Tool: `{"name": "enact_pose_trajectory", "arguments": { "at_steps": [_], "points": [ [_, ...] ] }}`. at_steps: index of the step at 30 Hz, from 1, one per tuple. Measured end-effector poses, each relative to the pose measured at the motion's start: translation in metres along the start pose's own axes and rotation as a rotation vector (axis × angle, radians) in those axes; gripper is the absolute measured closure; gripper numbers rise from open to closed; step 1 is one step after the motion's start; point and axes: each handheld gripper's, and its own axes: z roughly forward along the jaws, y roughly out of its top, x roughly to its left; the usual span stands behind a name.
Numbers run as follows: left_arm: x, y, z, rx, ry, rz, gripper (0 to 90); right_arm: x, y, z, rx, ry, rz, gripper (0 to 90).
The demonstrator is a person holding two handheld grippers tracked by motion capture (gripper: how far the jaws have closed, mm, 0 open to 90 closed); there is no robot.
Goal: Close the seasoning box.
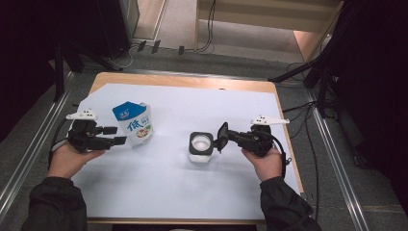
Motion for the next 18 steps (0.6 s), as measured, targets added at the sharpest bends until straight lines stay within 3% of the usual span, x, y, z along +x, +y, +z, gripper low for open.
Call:
{"name": "enact_pose_trajectory", "arguments": {
  "at_steps": [12, 14, 18],
  "points": [
    [0.015, -0.009, -0.005, -0.011, 0.038, -0.026, 36.4, 0.005, 0.006, 0.007, 0.002, 0.000, 0.004, 90.0],
    [0.017, -0.009, -0.005, -0.010, 0.038, -0.026, 35.7, 0.005, 0.008, 0.009, 0.013, -0.002, 0.031, 90.0],
    [0.020, -0.010, -0.005, -0.014, 0.043, -0.037, 35.6, 0.006, 0.009, 0.013, 0.010, 0.003, 0.032, 90.0]
  ]
}}
